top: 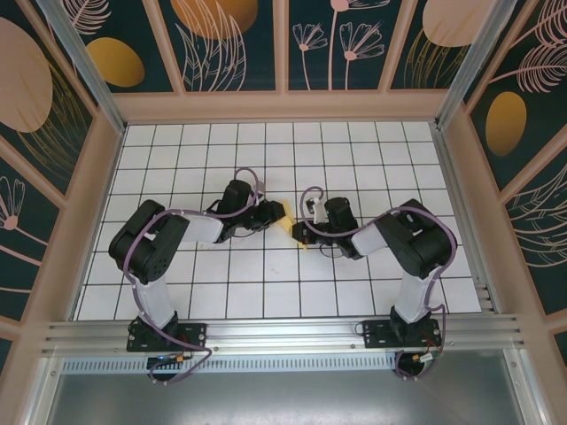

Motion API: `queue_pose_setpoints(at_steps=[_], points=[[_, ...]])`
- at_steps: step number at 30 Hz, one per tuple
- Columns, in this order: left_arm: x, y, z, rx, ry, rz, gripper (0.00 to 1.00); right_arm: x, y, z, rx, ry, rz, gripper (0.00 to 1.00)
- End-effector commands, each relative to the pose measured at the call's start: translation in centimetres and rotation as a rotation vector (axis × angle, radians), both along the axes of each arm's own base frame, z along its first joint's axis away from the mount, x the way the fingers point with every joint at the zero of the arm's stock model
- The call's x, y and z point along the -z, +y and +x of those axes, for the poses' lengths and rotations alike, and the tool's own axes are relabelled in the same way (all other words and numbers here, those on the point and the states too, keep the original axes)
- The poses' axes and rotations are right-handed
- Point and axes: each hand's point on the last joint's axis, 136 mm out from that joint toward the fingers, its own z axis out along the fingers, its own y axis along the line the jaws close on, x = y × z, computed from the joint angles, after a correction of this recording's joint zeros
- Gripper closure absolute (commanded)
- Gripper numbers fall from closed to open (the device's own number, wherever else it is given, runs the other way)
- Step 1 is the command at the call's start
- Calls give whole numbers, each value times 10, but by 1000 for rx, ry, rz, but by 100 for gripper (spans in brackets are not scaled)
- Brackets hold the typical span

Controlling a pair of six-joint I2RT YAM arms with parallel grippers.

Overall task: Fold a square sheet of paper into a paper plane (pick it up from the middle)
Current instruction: Fold the wing for the fifth time at the center of the table.

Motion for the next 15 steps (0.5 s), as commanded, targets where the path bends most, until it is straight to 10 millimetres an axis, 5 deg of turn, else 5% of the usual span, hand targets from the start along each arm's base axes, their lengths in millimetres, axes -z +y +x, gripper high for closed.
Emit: queue_pose_setpoints(at_steps=[1,15], points=[[-4,-4,-2,31,-23,2,70,7,-1,-1,13,71,19,92],[1,-2,-8,37,-32,-10,71,14,-2,-10,46,193,72,98]])
